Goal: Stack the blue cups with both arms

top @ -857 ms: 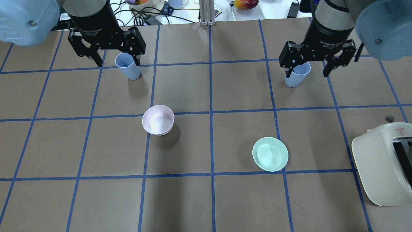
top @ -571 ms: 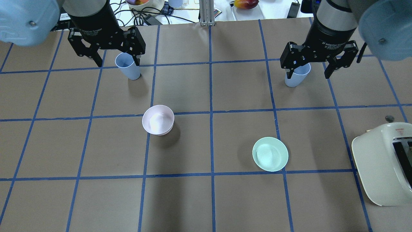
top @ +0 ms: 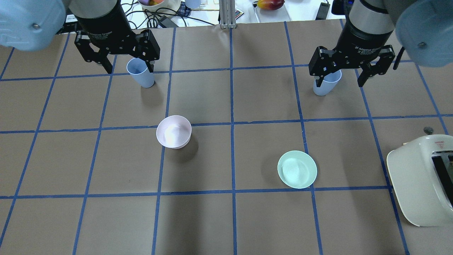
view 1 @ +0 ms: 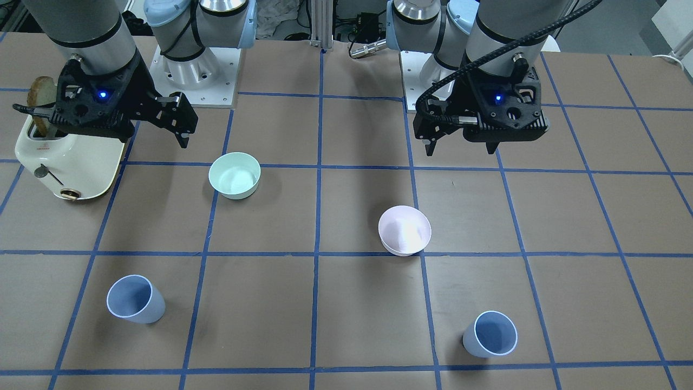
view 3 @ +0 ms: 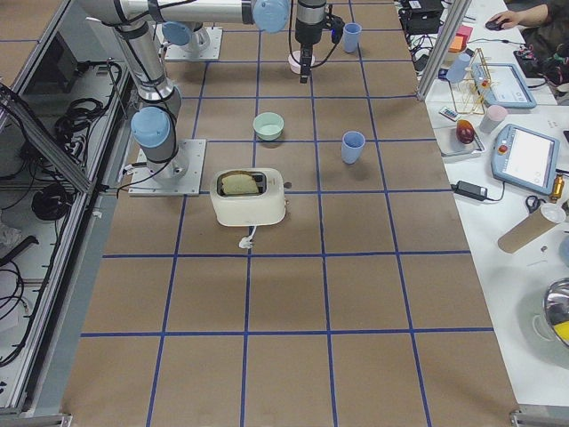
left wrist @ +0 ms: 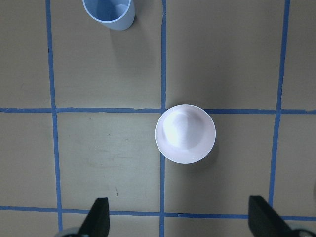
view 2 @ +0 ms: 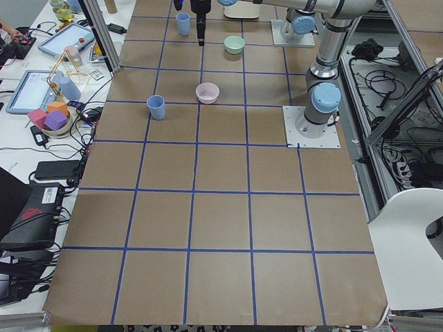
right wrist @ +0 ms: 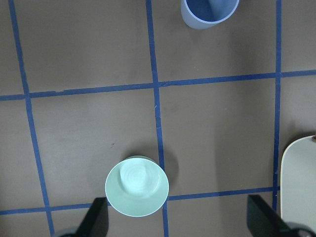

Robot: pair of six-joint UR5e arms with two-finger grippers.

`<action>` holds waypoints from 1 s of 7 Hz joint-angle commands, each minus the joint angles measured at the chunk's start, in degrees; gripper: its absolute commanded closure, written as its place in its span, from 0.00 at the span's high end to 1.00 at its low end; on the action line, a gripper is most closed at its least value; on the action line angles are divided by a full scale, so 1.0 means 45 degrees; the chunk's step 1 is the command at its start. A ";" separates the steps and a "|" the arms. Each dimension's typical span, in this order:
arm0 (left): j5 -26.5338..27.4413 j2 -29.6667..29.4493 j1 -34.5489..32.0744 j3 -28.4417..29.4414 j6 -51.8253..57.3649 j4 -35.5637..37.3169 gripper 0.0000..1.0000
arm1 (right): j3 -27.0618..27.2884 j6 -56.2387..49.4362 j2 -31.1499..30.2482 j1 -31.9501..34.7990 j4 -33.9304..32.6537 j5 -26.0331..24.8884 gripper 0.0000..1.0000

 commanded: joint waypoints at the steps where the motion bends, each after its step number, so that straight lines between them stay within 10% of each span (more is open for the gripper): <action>1: 0.0000 0.0007 -0.0006 -0.0009 0.0000 0.0000 1.00 | -0.0006 0.0008 0.0018 -0.0004 -0.0020 0.0000 1.00; 7: -0.0019 -0.0012 0.0033 0.0029 0.0000 0.0019 1.00 | 0.0014 -0.0012 0.0018 -0.0004 -0.0020 -0.0273 1.00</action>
